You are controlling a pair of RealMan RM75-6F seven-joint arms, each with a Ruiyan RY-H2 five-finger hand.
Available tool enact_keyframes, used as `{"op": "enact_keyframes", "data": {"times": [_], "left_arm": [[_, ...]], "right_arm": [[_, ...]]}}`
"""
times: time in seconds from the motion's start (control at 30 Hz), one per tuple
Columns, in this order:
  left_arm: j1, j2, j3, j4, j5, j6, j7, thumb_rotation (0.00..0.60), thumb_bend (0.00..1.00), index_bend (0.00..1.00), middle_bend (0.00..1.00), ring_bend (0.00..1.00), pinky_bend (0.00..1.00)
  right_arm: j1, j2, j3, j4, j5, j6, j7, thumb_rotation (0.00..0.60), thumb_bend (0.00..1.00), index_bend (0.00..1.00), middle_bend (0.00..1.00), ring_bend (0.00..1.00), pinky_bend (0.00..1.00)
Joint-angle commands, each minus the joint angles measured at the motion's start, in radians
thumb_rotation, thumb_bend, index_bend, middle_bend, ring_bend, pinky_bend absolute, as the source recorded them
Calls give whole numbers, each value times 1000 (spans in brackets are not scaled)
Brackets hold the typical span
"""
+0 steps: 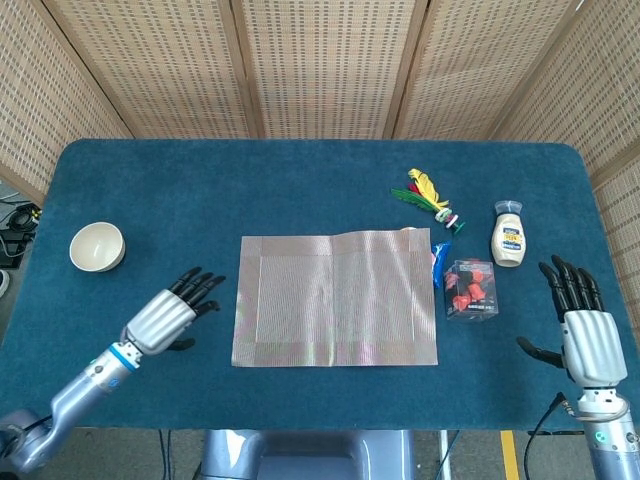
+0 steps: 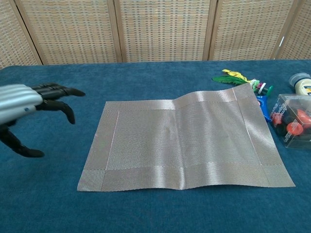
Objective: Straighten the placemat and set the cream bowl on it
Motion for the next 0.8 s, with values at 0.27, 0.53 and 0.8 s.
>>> {"op": "enact_keyframes", "data": {"times": [0.27, 0.53, 0.8], "left_arm": [[-91, -126, 54, 113, 54, -64, 37, 600, 144, 321, 0, 0, 0], [-98, -157, 81, 144, 46, -63, 42, 600, 223, 314, 0, 0, 0], [-97, -175, 105, 180, 36, -52, 27, 600, 224, 314, 0, 0, 0]], "right_arm": [[-19, -29, 34, 63, 6, -69, 61, 600, 0, 0, 0, 0, 0], [-30, -21, 59, 64, -1, -84, 70, 600, 0, 0, 0, 0, 0], [-45, -18, 75, 64, -18, -82, 70, 600, 0, 0, 0, 0, 0]]}}
